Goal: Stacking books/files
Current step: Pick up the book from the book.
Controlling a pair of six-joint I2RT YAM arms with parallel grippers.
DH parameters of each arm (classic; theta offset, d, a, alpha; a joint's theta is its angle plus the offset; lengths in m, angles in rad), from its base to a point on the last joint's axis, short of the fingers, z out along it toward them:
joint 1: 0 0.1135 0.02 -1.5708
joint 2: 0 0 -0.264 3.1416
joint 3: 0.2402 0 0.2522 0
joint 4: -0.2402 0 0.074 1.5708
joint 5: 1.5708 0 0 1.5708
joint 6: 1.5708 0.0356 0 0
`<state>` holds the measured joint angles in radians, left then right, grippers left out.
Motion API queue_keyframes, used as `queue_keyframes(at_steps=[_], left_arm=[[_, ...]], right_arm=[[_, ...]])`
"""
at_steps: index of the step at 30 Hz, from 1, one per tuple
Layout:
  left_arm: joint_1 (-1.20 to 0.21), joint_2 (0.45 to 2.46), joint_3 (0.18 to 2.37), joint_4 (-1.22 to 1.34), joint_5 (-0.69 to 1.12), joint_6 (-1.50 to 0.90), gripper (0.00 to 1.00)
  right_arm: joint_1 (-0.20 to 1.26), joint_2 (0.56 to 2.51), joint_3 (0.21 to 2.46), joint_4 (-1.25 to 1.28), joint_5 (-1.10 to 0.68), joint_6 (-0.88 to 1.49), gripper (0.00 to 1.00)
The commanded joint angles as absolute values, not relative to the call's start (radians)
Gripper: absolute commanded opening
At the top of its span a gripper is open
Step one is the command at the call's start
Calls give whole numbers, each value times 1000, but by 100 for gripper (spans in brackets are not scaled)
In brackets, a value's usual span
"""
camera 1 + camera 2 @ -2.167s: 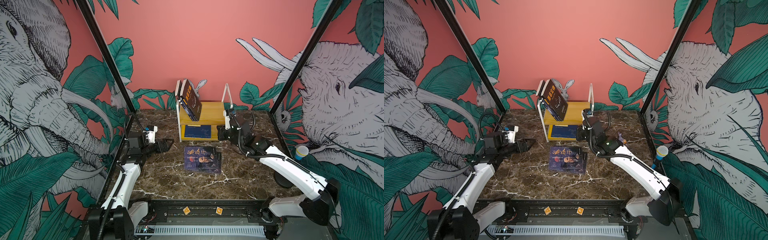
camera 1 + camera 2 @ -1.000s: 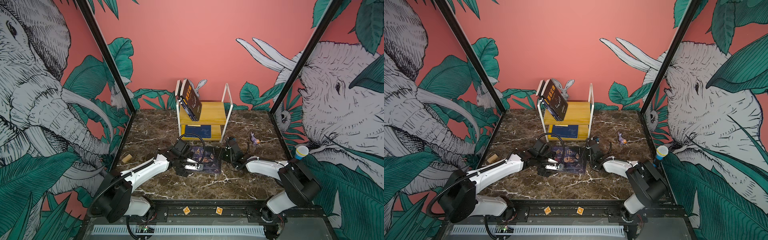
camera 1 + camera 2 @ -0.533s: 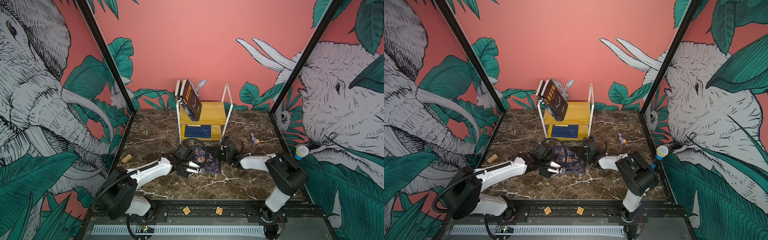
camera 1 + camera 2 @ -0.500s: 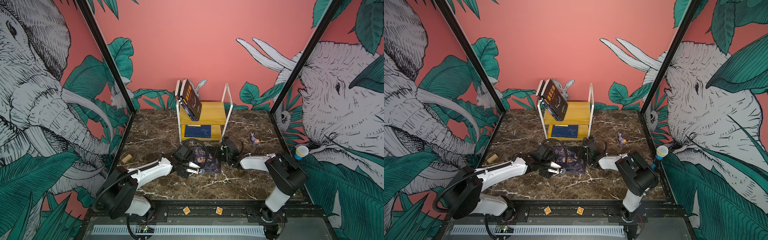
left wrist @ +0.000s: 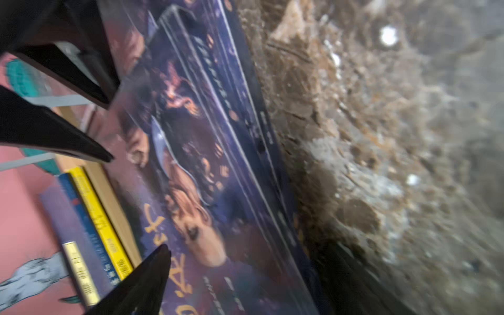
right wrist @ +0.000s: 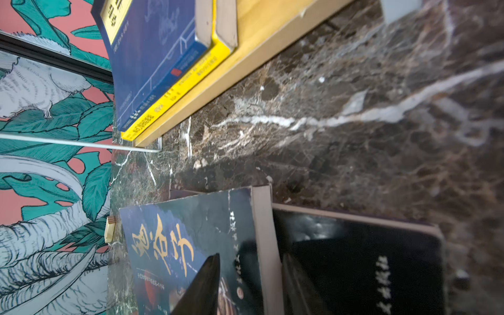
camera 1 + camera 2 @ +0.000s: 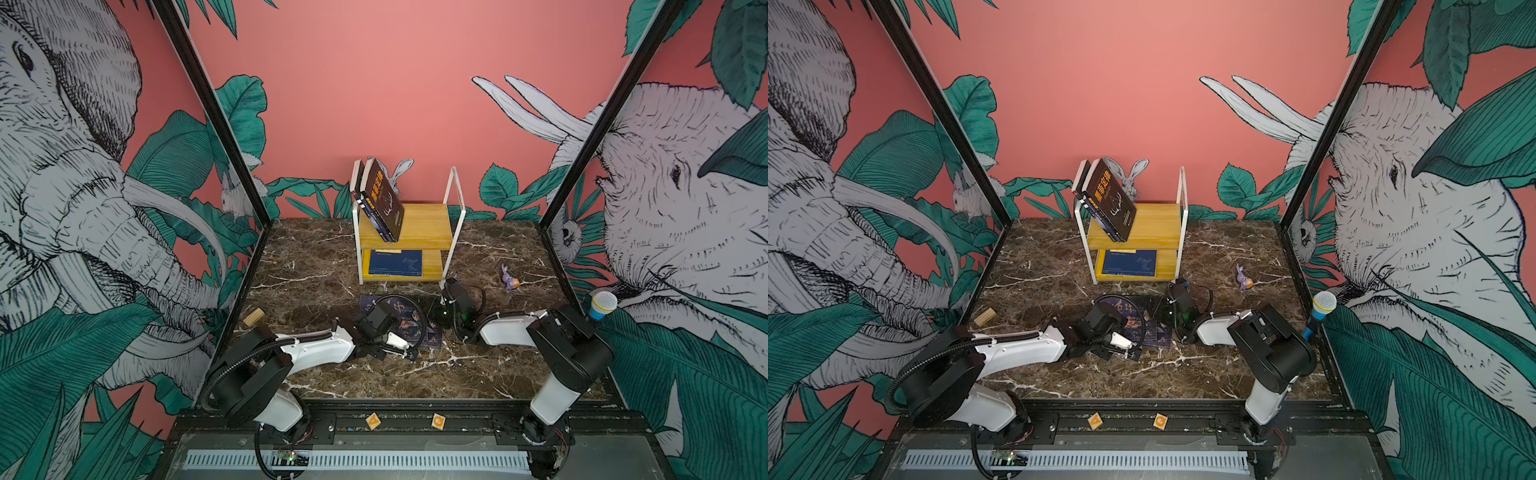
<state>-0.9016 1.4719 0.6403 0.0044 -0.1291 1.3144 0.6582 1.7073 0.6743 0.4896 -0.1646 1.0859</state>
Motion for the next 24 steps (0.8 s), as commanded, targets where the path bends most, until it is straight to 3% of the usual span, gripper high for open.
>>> queue_keyframes(at_steps=[1, 10, 17, 20, 24], left_arm=[[-920, 1492, 571, 92, -187, 1360, 85], [-933, 1479, 491, 181, -248, 1369, 61], [-933, 1410, 436, 179, -234, 1356, 16], [-933, 1390, 427, 162, -232, 1333, 0], [-939, 1359, 422, 122, -239, 1299, 0]], right_arm=[[681, 1727, 651, 486, -194, 1130, 40], [709, 1718, 650, 495, -210, 1144, 38], [712, 1684, 650, 479, -195, 1135, 38], [709, 1671, 653, 465, -191, 1129, 38], [708, 1651, 649, 455, -192, 1129, 39]])
